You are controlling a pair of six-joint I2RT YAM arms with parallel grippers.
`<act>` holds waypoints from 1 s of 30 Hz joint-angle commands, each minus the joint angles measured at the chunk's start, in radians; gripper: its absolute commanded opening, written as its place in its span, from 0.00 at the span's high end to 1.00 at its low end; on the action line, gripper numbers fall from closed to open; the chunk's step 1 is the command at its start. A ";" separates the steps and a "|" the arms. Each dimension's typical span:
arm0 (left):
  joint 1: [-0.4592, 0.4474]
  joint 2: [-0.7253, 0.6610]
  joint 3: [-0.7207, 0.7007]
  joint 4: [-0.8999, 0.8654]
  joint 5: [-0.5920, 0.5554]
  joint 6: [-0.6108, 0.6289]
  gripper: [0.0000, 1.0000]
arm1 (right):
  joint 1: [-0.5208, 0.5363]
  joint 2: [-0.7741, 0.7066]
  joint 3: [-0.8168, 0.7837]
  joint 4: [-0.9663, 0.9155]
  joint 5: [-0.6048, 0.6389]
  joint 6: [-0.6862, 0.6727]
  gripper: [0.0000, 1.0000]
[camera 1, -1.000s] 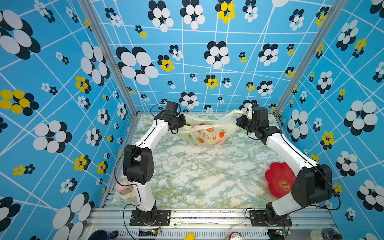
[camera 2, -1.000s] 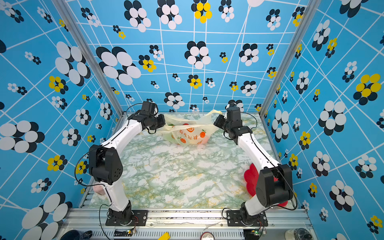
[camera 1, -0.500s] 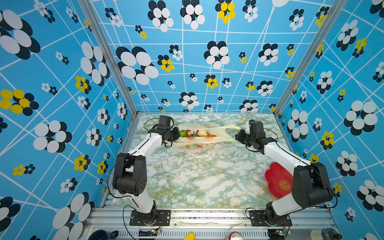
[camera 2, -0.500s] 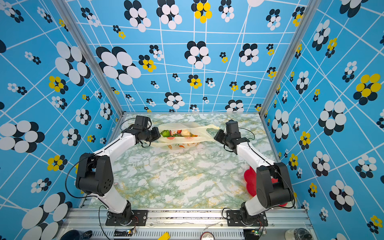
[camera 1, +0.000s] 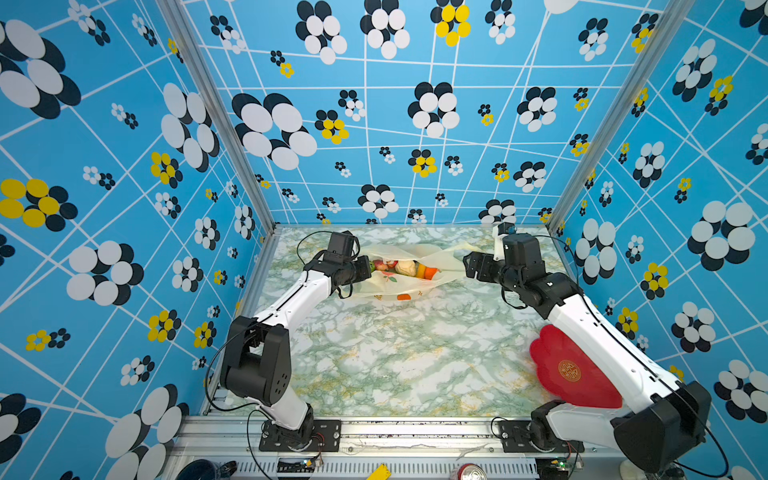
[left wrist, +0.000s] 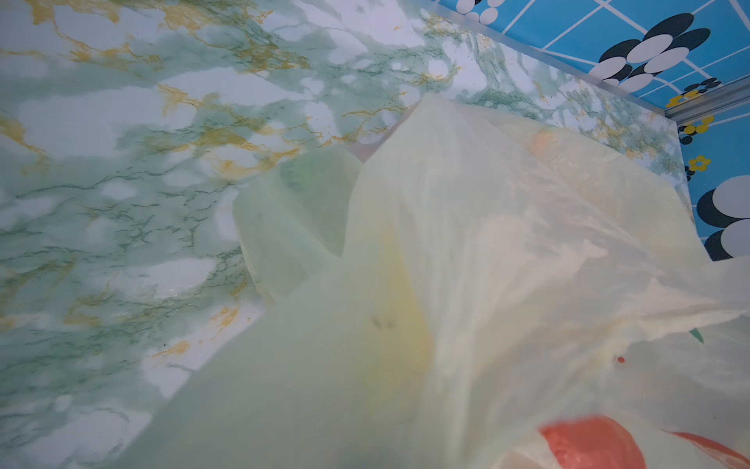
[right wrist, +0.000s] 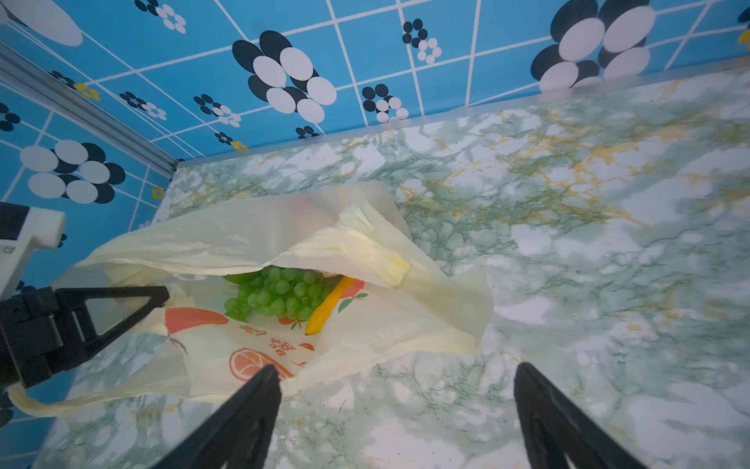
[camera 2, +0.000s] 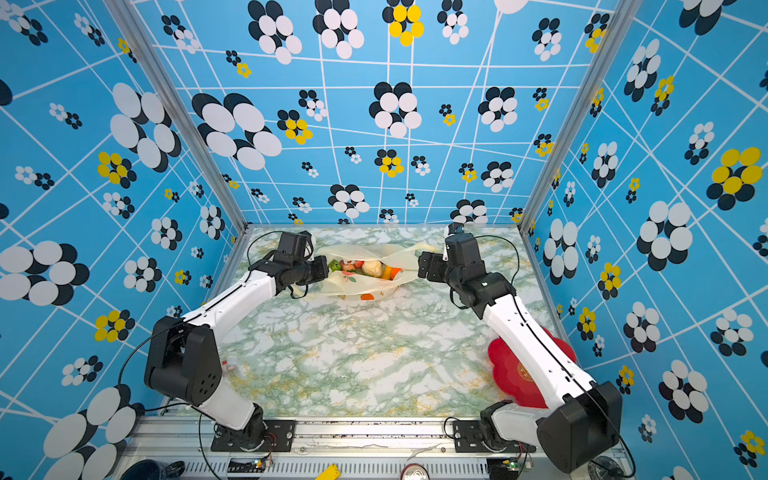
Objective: Take fruits out of the plastic bag
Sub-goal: Spread open the plastic bag at the top-center of the table.
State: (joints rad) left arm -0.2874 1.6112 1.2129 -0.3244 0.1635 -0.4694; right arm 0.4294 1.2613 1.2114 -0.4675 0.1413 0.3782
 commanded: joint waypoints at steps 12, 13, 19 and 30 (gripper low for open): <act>-0.032 -0.034 -0.043 0.004 -0.028 0.054 1.00 | 0.246 0.345 0.275 -0.137 0.134 -0.127 0.09; -0.032 -0.038 -0.047 0.006 -0.030 0.054 1.00 | 0.247 0.387 0.303 -0.136 0.143 -0.132 0.09; -0.032 -0.051 -0.071 0.015 -0.022 0.051 1.00 | 0.226 0.625 0.498 -0.206 0.242 -0.187 0.05; -0.033 -0.067 -0.073 0.002 -0.003 0.053 1.00 | 0.154 0.895 0.753 -0.253 0.373 -0.279 0.05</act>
State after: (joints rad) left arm -0.3145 1.5799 1.1526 -0.3111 0.1467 -0.4324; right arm 0.6132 2.1204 1.9099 -0.6785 0.4709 0.1299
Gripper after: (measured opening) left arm 0.044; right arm 0.962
